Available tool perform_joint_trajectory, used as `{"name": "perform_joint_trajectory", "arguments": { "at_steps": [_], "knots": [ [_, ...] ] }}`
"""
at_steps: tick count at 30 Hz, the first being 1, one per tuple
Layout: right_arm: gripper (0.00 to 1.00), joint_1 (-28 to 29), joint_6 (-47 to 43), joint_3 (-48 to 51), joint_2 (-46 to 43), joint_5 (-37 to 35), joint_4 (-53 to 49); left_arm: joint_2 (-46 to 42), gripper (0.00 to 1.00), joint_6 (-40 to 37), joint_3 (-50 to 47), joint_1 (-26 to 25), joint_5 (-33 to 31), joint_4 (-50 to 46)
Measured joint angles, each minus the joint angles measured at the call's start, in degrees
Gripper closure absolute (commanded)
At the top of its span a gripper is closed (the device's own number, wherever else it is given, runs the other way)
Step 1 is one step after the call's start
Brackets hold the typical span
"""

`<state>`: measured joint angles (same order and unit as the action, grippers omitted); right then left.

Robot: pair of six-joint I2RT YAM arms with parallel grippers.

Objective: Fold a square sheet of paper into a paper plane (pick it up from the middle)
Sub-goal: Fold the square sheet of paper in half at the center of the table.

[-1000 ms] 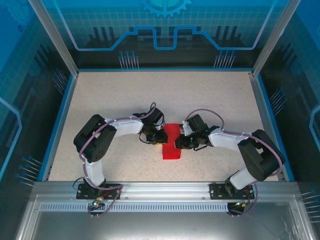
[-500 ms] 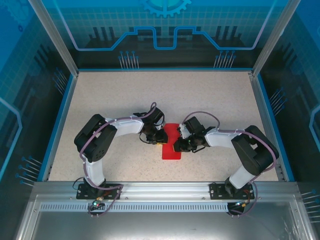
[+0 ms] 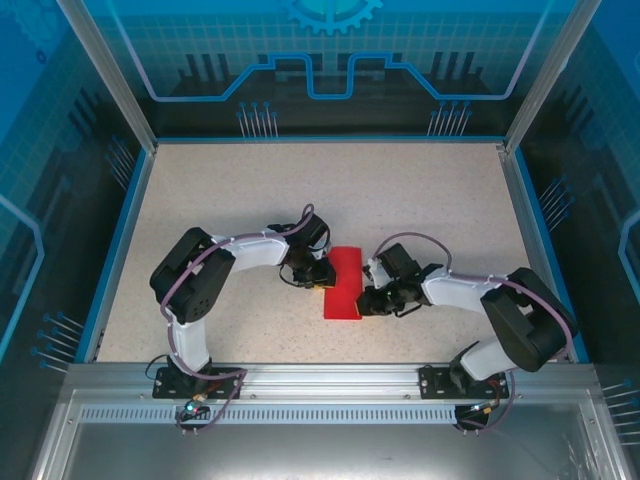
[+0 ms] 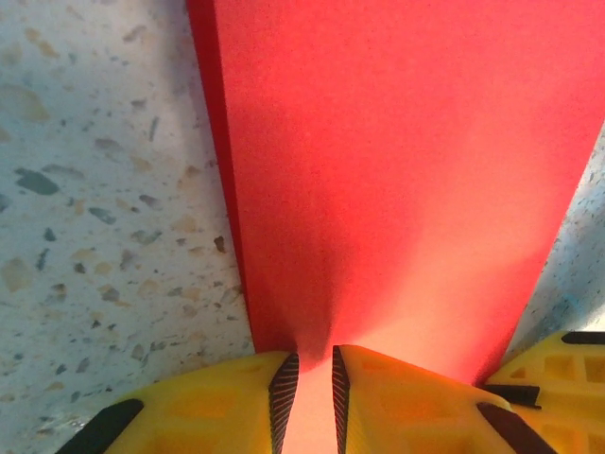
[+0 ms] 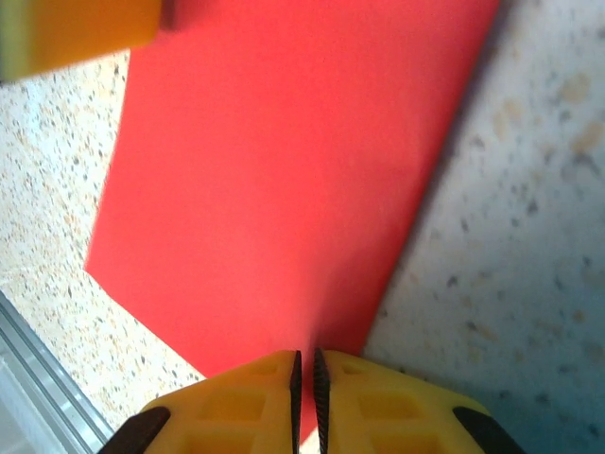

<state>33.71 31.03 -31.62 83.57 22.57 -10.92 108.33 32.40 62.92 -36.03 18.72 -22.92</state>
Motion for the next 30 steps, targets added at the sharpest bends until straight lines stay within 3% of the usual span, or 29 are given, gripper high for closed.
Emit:
{"name": "perform_joint_trajectory", "arguments": {
  "at_steps": [9,18,30],
  "knots": [
    [0.85,0.1,1.1,-3.4,-6.1,0.7,-4.6,0.1,0.76,0.0,0.3,0.0,0.0,-0.5],
    [0.85,3.0,2.2,-5.2,1.8,2.2,-0.5,0.1,0.76,0.0,0.3,0.0,0.0,-0.4],
    [0.85,3.4,1.5,-1.0,2.6,2.5,0.6,0.2,0.76,-0.6,0.3,0.0,0.0,-0.5]
  ]
}}
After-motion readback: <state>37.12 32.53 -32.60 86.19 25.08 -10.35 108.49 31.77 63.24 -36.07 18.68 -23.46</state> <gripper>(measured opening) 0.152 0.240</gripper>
